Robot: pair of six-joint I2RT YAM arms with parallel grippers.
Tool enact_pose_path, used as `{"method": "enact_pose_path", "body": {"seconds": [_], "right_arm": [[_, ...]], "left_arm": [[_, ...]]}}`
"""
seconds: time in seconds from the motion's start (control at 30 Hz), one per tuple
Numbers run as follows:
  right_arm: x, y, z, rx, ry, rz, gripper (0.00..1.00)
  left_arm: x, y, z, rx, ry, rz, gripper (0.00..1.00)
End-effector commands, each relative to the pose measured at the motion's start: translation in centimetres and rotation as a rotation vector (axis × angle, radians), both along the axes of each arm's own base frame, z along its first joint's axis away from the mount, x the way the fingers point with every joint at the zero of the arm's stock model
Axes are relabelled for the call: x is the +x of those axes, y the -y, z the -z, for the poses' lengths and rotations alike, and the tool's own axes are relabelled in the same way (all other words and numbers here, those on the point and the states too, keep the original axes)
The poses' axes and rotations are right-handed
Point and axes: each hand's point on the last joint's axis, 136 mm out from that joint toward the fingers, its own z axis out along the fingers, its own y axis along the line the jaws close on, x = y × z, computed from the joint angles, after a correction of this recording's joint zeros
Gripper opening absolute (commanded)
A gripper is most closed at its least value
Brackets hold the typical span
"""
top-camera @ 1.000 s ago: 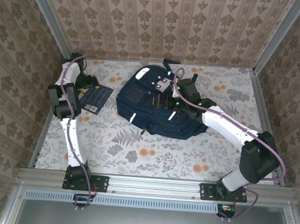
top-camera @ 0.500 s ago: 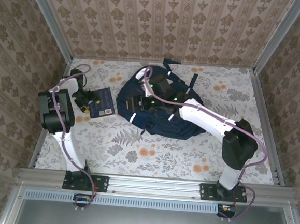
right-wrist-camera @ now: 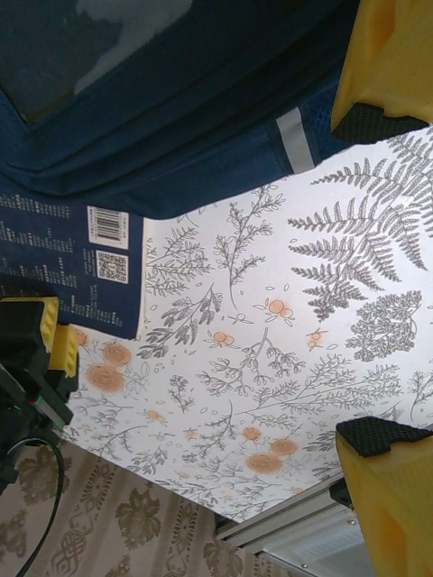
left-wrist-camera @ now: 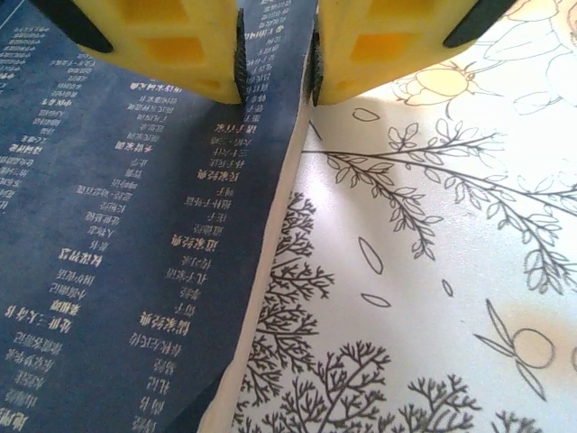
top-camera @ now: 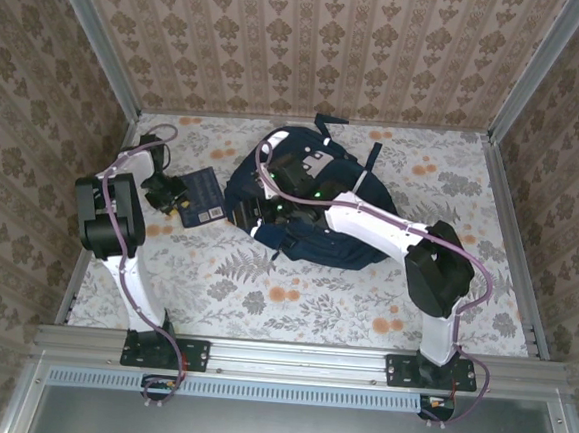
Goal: Pack the student bag
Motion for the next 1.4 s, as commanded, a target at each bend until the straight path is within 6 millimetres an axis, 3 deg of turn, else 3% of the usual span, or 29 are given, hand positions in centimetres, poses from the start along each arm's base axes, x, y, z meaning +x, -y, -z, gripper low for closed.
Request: {"method": "enact_pose_path", "body": {"seconds": [0.0, 0.2, 0.53, 0.87, 1.1, 1.23, 1.37], "right_arm": [[-0.2, -0.3, 0.1, -0.017, 0.003, -0.02, 0.81], [-0.3, 0.1, 0.9, -0.036, 0.0, -0.018, 0.81], [-0.2, 0.5, 1.2, -0.046, -0.002, -0.001, 0.81], [0.3, 0.8, 0.7, 0.02, -0.04, 0.036, 0.81], [-0.1, 0.3, 0.8, 0.064, -0.087, 0.023, 0.81], [-0.7, 0.1, 0.7, 0.082, -0.105, -0.006, 0.81], [-1.6, -0.1, 0.9, 0.069, -0.116, -0.049, 0.81]], "left_arm": [[-0.8, 1.0, -0.1, 0.013, -0.024, 0.041, 0.19], [0.2, 1.4, -2.6, -0.004, 0.058, 0.039, 0.0], [0.5, 1.6, -6.7, -0.021, 0.173, -0.014, 0.0], [-1.2, 1.9, -10.5, -0.042, 0.294, -0.075, 0.0], [-4.5, 2.9, -11.1, -0.091, 0.333, -0.111, 0.0], [-7.6, 3.7, -10.8, -0.118, 0.342, -0.118, 0.0], [-11.4, 5.7, -9.9, -0.15, 0.334, -0.084, 0.0]]}}
